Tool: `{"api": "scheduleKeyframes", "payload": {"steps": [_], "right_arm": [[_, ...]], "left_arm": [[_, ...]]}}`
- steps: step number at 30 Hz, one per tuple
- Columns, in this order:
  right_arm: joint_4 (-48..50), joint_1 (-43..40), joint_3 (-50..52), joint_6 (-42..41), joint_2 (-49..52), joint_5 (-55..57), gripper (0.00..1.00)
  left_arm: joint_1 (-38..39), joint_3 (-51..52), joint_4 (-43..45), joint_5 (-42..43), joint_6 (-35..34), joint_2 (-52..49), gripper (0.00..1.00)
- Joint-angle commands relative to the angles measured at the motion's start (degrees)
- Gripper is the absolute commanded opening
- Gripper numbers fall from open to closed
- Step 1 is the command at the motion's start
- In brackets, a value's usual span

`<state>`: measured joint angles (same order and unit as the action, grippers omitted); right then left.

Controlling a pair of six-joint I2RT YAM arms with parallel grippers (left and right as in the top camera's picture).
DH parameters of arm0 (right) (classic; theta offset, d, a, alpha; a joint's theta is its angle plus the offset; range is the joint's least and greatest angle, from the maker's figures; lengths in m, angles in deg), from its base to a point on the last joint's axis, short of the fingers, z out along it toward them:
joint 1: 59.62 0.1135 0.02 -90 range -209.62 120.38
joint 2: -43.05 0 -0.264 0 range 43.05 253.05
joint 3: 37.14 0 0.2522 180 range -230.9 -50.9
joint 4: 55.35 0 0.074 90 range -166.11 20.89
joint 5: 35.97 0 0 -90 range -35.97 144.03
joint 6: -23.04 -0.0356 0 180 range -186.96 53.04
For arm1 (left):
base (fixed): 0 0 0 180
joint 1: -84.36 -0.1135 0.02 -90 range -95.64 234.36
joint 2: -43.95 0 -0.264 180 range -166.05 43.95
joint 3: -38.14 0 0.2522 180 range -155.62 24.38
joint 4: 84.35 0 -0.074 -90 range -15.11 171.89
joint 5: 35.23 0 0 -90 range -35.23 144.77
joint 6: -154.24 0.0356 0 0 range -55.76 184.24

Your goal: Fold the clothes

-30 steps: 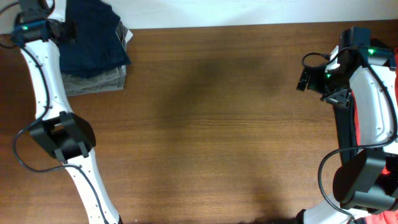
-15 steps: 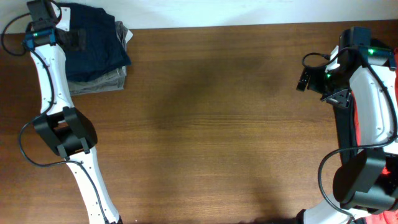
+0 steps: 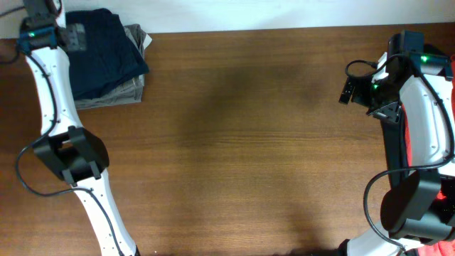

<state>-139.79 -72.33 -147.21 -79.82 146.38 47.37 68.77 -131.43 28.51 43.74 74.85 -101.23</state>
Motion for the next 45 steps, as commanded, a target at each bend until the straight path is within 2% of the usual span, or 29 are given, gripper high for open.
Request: {"api": "scheduleKeyframes", "payload": {"steps": [1, 3, 5, 6, 17, 21, 23, 25, 31, 38, 45], "right_arm": [[-0.1, -0.2, -0.3, 0.4, -0.3, 0.7, 0.99], [-0.1, -0.2, -0.3, 0.4, -0.3, 0.7, 0.99], [-0.1, -0.2, -0.3, 0.4, -0.3, 0.7, 0.99], [0.0, -0.2, -0.3, 0.4, -0.3, 0.7, 0.99], [-0.1, -0.2, -0.3, 0.4, -0.3, 0.7, 0.99], [-0.1, -0.2, -0.3, 0.4, -0.3, 0.7, 0.99], [-0.1, -0.2, -0.3, 0.4, -0.3, 0.7, 0.99], [-0.1, -0.2, -0.3, 0.4, -0.3, 0.7, 0.99], [-0.1, -0.2, -0.3, 0.4, -0.3, 0.7, 0.98], [-0.1, -0.2, -0.3, 0.4, -0.3, 0.7, 0.99], [-0.1, -0.2, -0.3, 0.4, -0.3, 0.7, 0.99]], "left_arm": [[0.2, -1.0, 0.3, 5.1, -2.4, 3.3, 0.36], [0.2, -1.0, 1.2, 5.4, -2.4, 2.0, 0.17], [0.2, -1.0, 1.9, 5.4, -2.4, 0.2, 0.04], [0.2, -1.0, 2.3, 5.4, -2.4, -0.5, 0.01], [-1.0, -1.0, 12.5, 4.1, -2.4, -12.6, 0.01], [-2.0, -1.0, 11.5, 1.6, -2.4, -16.7, 0.01], [-2.5, -1.0, 10.4, 1.8, -2.4, -18.2, 0.06], [-2.7, -1.0, 9.2, 1.9, -2.4, -19.0, 0.06], [-1.9, -3.3, 9.0, 3.8, -5.0, -16.3, 0.06], [0.2, -6.3, 8.8, 16.5, -5.7, -8.3, 0.06], [3.0, -5.1, 8.6, 16.6, -6.8, -7.3, 0.06]]}}
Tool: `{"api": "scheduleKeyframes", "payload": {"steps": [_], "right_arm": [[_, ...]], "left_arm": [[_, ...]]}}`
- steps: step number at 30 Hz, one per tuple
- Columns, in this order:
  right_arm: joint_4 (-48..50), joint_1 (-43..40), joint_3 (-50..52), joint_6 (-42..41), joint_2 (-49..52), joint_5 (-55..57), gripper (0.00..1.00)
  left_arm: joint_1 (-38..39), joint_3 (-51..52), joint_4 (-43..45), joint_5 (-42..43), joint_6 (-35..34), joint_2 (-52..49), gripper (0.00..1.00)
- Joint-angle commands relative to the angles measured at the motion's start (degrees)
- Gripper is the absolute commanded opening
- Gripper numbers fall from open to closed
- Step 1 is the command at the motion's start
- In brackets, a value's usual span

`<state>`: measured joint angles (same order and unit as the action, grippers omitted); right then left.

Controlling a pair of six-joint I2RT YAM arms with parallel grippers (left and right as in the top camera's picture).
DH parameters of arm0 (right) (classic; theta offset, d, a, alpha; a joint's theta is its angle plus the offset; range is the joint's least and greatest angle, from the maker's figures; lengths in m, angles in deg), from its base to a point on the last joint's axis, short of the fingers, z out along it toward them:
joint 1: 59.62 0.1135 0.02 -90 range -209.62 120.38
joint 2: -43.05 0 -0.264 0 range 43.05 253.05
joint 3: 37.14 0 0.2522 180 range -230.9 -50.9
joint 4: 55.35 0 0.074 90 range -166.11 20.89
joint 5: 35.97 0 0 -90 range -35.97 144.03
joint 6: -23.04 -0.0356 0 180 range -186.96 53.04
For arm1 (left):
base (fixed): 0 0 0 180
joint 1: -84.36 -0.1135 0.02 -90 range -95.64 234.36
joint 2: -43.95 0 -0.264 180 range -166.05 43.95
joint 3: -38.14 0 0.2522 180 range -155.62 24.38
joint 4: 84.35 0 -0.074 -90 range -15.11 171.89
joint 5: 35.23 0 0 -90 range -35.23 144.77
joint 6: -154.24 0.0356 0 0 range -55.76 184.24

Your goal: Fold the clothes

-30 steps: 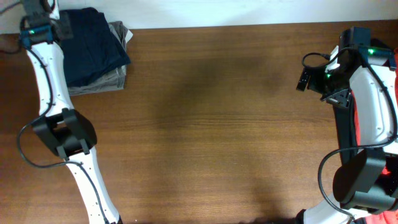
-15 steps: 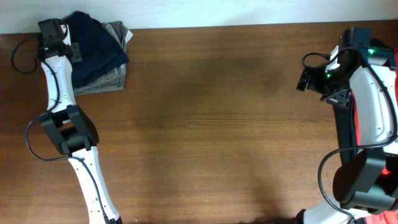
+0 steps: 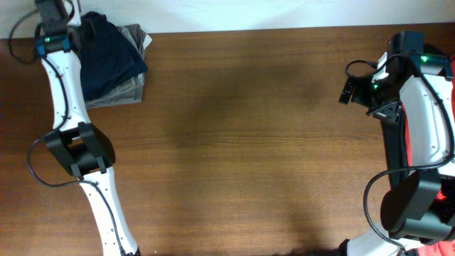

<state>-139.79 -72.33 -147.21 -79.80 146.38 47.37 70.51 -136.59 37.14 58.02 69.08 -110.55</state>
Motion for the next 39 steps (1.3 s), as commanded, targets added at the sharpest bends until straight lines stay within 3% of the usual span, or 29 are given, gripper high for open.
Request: {"api": "scheduleKeyframes", "payload": {"steps": [1, 15, 23, 30, 35, 39], "right_arm": [[-0.1, -0.2, -0.3, 0.4, -0.3, 0.7, 0.99], [-0.1, -0.2, -0.3, 0.4, -0.3, 0.7, 0.99], [-0.1, -0.2, -0.3, 0.4, -0.3, 0.8, 0.99], [-0.1, -0.2, -0.3, 0.4, -0.3, 0.7, 0.99], [-0.1, -0.2, -0.3, 0.4, -0.3, 0.7, 0.99], [-0.1, -0.2, -0.3, 0.4, -0.3, 0.7, 0.99]], "left_arm": [[1.5, 0.5, 0.3, 2.3, -1.0, 1.8, 0.06], [2.9, 3.5, 5.3, 3.1, -2.7, -7.5, 0.06], [3.0, 2.5, 5.2, 12.6, -2.7, -9.0, 0.06], [3.0, -0.5, 4.4, 22.9, -2.7, -3.2, 0.06], [2.8, -0.5, -2.8, 20.8, -2.7, 4.2, 0.06], [2.8, -0.5, -14.9, 12.8, -2.7, 7.5, 0.01]]}}
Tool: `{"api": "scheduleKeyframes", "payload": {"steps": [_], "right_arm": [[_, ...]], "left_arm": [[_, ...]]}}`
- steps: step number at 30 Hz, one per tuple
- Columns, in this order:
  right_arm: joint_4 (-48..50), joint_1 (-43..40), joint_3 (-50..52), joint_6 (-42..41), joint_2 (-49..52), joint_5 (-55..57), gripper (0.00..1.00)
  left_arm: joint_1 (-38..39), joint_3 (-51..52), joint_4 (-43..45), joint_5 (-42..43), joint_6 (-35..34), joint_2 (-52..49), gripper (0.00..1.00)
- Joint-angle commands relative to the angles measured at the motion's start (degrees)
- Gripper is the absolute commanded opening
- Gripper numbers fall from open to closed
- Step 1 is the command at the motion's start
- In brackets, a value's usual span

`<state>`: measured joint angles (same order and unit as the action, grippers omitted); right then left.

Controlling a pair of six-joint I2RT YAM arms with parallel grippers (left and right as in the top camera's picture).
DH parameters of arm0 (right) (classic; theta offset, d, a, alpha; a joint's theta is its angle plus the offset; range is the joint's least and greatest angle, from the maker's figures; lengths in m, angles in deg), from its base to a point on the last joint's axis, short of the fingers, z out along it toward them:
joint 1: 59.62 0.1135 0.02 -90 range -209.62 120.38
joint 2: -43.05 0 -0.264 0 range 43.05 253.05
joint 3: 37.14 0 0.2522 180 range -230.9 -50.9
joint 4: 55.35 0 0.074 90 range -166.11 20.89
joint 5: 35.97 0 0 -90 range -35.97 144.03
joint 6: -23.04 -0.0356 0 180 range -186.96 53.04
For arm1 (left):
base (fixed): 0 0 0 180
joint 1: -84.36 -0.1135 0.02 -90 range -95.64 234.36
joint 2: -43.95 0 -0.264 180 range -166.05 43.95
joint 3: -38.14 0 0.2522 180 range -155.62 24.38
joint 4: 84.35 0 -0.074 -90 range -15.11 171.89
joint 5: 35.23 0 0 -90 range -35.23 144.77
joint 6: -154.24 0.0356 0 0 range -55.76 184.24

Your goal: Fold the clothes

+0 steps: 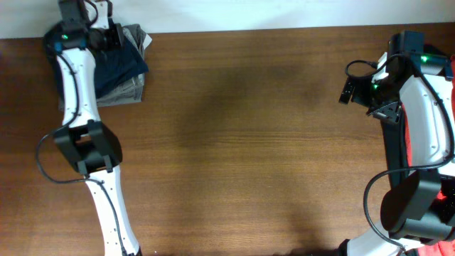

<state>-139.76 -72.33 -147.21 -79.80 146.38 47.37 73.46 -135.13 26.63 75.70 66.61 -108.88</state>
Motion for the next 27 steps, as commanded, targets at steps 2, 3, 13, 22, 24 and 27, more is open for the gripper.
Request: {"api": "scheduleKeyframes", "payload": {"steps": [2, 3, 13, 22, 24, 27], "right_arm": [[-0.1, -0.2, -0.3, 0.4, -0.3, 0.7, 0.99], [-0.1, -0.2, -0.3, 0.4, -0.3, 0.8, 0.99], [-0.1, -0.2, -0.3, 0.4, -0.3, 0.7, 0.99], [-0.1, -0.2, -0.3, 0.4, -0.3, 0.7, 0.99], [-0.1, -0.2, -0.3, 0.4, -0.3, 0.7, 0.99], [-0.1, -0.2, -0.3, 0.4, -0.3, 0.7, 0.99]], "left_arm": [[-0.1, -1.9, -10.8, -7.7, -0.2, 5.9, 0.01], [-0.1, -1.8, -13.4, -8.3, -0.2, 5.5, 0.01], [-0.1, -1.7, -19.0, -9.4, -0.2, -3.7, 0.00], [-0.1, -2.2, -20.6, -8.9, -0.3, -7.8, 0.01], [-0.2, -3.8, -20.9, -8.7, -0.3, -6.9, 0.01], [-0.2, -7.1, -21.9, -8.7, -0.2, -4.8, 0.01]]}}
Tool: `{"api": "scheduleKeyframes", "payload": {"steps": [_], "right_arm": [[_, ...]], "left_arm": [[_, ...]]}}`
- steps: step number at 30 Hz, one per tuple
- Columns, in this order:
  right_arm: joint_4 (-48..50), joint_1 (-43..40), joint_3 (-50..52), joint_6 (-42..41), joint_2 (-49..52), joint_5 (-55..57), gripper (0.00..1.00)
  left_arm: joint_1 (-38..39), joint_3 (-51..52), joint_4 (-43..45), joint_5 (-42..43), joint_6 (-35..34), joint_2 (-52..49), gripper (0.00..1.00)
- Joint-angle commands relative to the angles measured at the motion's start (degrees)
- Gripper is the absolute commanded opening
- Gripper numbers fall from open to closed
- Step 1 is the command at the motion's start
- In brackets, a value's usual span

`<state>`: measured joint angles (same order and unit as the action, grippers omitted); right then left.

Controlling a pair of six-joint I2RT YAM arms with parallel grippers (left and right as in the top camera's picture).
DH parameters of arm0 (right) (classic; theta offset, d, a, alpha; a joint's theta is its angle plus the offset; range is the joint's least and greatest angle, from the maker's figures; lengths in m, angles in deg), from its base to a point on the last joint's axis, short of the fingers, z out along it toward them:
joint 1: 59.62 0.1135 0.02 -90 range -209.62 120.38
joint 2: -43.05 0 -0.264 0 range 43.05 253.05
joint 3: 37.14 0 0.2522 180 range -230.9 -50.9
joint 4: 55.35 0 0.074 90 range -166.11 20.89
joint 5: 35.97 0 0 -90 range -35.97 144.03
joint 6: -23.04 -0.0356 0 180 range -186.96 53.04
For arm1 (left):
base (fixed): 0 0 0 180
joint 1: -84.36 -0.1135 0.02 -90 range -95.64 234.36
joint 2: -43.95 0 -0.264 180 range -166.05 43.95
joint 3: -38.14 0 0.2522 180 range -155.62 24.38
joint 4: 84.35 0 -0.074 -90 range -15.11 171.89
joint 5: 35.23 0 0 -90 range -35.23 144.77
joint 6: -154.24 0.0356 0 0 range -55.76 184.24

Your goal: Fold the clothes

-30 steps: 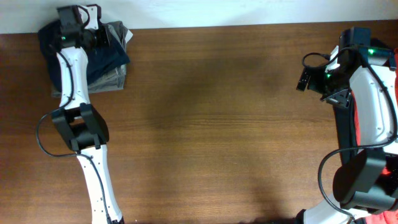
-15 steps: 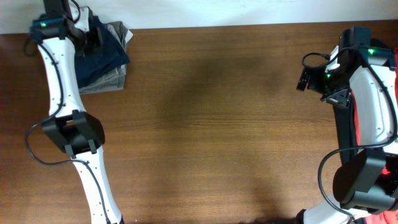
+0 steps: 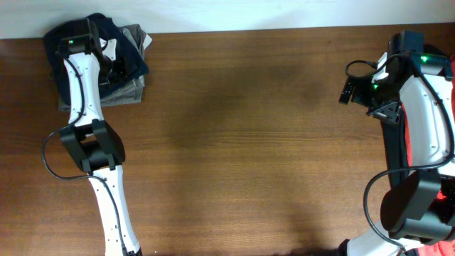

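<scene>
A folded navy garment (image 3: 128, 58) lies on a folded grey garment (image 3: 131, 89) at the table's far left corner. My left arm reaches over this stack, and the left gripper (image 3: 115, 62) is down over the navy garment's right half. Its fingers are dark against the dark cloth, so whether they are open cannot be told. My right gripper (image 3: 346, 91) hangs over bare table at the far right, away from any clothing. Its jaws are too small to read.
Red cloth (image 3: 409, 151) shows at the right edge, behind the right arm and off the table. The brown wooden table (image 3: 242, 142) ends at a white wall along the far side, just behind the stack.
The left wrist has come from the far edge of the stack toward me, and its gripper now sits over the navy garment's right part. More navy cloth shows at the far left. The right arm is unchanged.
At first the left wrist was at the far left corner, with the navy garment spread wide over the grey one. Then the wrist stood further right each time along the stack's far edge, and the navy cloth looked narrower. Now the gripper is over the garment's right half.
</scene>
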<state>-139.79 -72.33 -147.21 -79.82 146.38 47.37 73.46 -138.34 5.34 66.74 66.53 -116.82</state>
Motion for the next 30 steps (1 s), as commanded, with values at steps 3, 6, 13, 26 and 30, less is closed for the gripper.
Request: {"api": "scheduleKeyframes", "payload": {"steps": [3, 6, 13, 26, 30], "right_arm": [[-0.1, -0.2, -0.3, 0.4, -0.3, 0.7, 0.99], [-0.1, -0.2, -0.3, 0.4, -0.3, 0.7, 0.99], [-0.1, -0.2, -0.3, 0.4, -0.3, 0.7, 0.99], [-0.1, -0.2, -0.3, 0.4, -0.3, 0.8, 0.99], [-0.1, -0.2, -0.3, 0.4, -0.3, 0.7, 0.99]], "left_arm": [[-0.2, -7.4, -1.9, 0.2, -0.2, 6.0, 0.01], [-0.7, -9.5, -2.1, -4.1, -0.2, 8.2, 0.01], [-3.9, -7.1, -1.7, -18.5, -3.0, 8.5, 0.01], [-9.9, 14.1, 8.5, -17.8, -5.5, 8.4, 0.00], [-9.8, 15.9, 8.9, -17.3, -5.5, 8.4, 0.01]]}}
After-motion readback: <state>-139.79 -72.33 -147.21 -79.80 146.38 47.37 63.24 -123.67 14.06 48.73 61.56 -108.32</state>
